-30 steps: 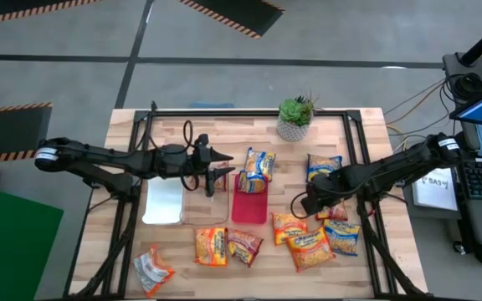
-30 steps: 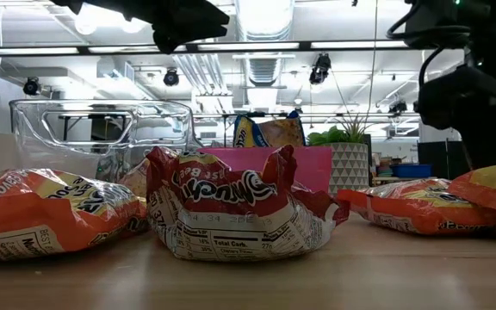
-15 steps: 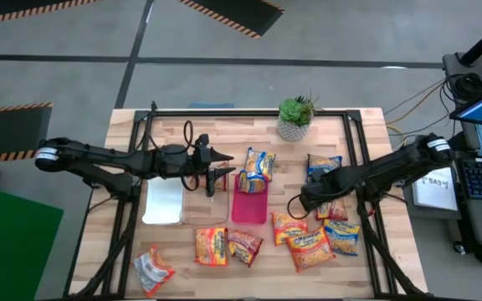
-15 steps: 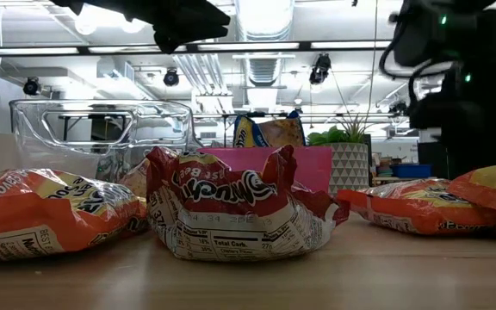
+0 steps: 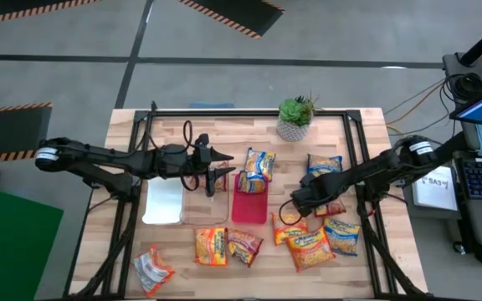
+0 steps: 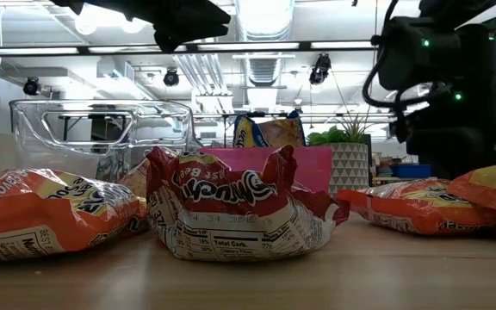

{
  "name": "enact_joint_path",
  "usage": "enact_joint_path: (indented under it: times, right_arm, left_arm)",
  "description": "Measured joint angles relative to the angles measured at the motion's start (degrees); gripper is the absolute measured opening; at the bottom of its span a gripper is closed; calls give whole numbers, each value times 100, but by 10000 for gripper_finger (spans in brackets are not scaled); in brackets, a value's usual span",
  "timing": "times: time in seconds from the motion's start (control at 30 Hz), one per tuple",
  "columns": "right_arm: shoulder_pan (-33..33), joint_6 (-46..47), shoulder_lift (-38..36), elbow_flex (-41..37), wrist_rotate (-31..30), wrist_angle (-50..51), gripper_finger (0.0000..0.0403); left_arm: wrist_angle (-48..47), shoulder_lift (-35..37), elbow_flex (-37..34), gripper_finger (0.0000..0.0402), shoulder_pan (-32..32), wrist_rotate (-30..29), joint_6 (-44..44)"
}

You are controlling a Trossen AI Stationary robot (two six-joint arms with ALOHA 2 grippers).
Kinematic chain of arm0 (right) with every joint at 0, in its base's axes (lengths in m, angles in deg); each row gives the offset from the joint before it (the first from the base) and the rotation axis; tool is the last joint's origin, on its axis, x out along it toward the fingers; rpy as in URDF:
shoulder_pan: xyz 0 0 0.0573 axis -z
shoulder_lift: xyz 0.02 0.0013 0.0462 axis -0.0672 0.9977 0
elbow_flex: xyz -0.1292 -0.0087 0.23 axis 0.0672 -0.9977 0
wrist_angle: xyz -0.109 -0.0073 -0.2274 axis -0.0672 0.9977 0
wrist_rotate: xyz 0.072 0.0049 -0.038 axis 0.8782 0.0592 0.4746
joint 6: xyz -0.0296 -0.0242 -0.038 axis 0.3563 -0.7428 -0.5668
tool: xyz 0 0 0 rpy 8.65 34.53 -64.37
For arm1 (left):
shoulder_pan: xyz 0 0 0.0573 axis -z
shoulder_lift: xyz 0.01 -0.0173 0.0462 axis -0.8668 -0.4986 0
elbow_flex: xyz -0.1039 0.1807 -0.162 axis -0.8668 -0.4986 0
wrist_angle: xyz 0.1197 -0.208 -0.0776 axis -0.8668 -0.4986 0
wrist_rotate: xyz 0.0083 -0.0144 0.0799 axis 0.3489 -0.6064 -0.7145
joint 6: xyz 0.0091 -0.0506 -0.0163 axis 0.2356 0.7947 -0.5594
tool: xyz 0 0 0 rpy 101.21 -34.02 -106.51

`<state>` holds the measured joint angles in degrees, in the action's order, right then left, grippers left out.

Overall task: Sort Maruchan noodles
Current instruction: Put the red noodle pack into the transparent bin

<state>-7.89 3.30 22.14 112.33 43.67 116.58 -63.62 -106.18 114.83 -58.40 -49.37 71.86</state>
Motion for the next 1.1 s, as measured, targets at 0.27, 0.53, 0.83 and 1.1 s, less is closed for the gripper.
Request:
enact_joint_path:
  times: [0.27, 0.53, 0.83, 1.1]
  right_arm:
    - [-28, -540, -678, 90, -101, -22, 16]
    - [-63, -1374, -1951, 44, -849, -536, 14]
    - [-63, -2513, -3139, -516, -1538, -2826, 13]
    - [-61, -4078, -3335, -1213, -1697, -6772, 13]
  left_arm:
    - [119, 0, 0, 137, 0, 0, 44]
    - [271, 0, 0, 137, 2, 33, 78]
    - [667, 0, -2, 137, 9, 143, 143]
    - [1191, 0, -2, 150, 65, 146, -162]
